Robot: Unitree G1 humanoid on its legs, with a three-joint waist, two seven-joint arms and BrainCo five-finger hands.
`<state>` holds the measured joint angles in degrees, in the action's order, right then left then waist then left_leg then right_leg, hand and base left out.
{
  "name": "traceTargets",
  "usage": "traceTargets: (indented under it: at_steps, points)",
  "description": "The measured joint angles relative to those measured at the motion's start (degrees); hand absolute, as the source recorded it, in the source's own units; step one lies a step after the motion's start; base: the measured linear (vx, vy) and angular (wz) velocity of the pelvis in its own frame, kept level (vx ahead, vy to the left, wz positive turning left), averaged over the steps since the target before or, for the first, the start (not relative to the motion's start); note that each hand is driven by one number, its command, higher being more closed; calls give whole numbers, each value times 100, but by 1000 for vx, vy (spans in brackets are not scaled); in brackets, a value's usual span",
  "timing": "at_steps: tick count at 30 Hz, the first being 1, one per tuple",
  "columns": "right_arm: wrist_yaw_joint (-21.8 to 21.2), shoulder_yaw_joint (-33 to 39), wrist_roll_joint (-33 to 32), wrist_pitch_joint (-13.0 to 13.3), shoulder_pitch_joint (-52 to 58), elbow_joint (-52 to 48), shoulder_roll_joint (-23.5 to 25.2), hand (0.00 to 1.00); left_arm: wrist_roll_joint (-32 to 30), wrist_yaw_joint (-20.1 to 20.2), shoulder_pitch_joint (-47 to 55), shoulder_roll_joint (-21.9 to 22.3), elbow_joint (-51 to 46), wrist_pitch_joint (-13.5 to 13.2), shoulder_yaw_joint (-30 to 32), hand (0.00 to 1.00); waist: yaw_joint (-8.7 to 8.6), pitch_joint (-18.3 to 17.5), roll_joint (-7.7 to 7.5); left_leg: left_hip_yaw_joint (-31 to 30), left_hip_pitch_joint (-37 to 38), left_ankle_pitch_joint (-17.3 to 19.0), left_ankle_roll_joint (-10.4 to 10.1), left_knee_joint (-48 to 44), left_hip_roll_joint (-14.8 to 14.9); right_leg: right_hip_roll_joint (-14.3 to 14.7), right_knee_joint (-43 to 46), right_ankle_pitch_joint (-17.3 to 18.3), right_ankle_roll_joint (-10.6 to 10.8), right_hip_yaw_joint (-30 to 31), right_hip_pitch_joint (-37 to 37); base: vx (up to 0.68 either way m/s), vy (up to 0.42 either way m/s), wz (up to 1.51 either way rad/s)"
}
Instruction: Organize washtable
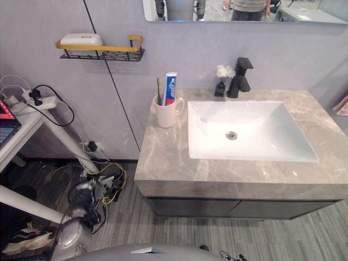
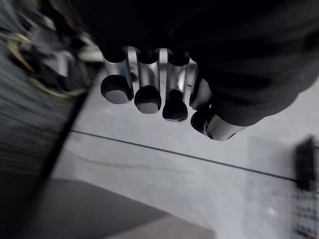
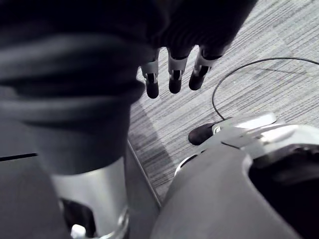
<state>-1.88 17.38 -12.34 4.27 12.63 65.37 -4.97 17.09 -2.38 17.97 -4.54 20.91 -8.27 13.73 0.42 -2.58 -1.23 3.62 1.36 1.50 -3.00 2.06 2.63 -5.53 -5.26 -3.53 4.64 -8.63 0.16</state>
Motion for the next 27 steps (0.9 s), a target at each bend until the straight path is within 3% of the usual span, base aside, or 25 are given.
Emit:
traceTargets:
  at_steps: [2, 7, 8, 13, 19, 27]
  points:
    - [3, -33, -3, 1, -59, 0, 19, 0, -75, -94, -230, -10, 1467, 98, 136, 100, -8, -11, -25, 1, 30, -2, 4, 4, 0, 1, 1, -15, -25, 5, 6, 51, -8, -4]
    - [10, -103, -3, 5, -121, 1, 40, 0, -296, -167, -514, -6, 3490, 218, 238, 100, -67, -6, -55, 54, 191, 24, 16, 41, 1, 0, 1, 14, -13, 38, 103, 26, 1, -5]
    - [13, -100, -3, 5, -144, 3, 46, 0, -348, -165, -522, -3, 3753, 289, 241, 0, -67, -6, -52, 89, 202, 35, 15, 46, 2, 3, 1, 15, -14, 84, 95, 19, 8, -16]
    - [5, -93, 21, -4, -165, 37, 45, 0, -757, -19, -490, 3, 4051, 561, 444, 0, -63, 2, -33, 243, 265, 76, -2, 51, 22, 31, 2, 31, -24, 246, 84, 10, -1, -17]
    - [-89, -113, 55, -85, -183, 90, 32, 0, -956, 390, -610, -30, 4260, 596, 415, 0, -69, -8, -15, 367, 334, 147, -24, 61, 40, 50, 2, 55, -5, 340, 84, 0, 3, -11]
    - [-197, -374, 63, -109, -236, 213, -81, 0, -1102, 408, -744, -225, 4419, 575, -221, 0, -58, -14, -2, 324, 389, 140, -12, 38, 37, 50, 3, 38, -23, 305, 173, 11, -2, 2]
